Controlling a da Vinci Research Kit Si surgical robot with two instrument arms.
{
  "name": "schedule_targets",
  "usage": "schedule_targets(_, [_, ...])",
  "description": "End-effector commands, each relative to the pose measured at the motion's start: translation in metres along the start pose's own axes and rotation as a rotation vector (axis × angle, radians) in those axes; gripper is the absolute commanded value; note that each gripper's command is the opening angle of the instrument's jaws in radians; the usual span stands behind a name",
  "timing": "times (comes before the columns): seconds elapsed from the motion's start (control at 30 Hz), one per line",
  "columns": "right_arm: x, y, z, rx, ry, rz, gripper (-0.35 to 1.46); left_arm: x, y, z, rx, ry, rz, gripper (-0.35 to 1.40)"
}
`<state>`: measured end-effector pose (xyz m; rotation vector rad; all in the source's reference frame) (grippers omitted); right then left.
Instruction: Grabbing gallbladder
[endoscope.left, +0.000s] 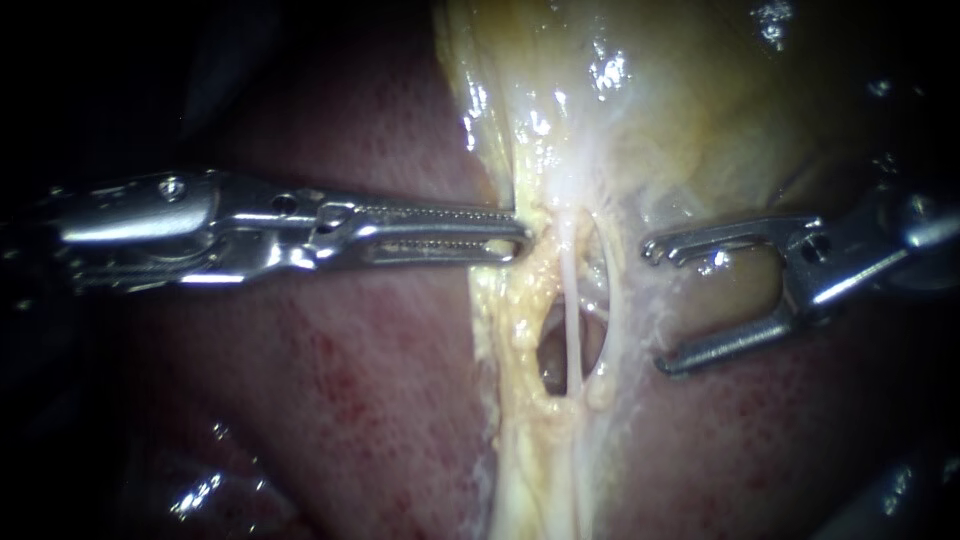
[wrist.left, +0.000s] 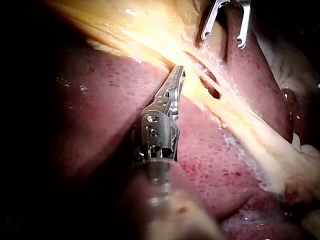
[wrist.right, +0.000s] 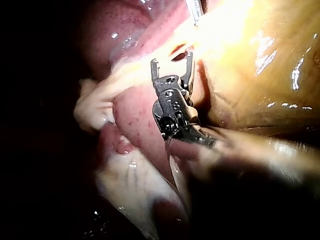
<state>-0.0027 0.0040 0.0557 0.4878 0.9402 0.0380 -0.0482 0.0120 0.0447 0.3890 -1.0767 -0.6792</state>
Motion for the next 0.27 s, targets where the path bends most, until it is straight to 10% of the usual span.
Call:
schedule_targets(0.03, [0.0,0.0,0.0,0.0,0.0,0.0,0.59,0.0,0.0,0.0,0.0,0.0,0.0,-0.35])
schedule_targets(0.27, [0.0,0.0,0.0,0.0,0.0,0.0,0.59,0.0,0.0,-0.0001,0.003,0.001,0.0,-0.35])
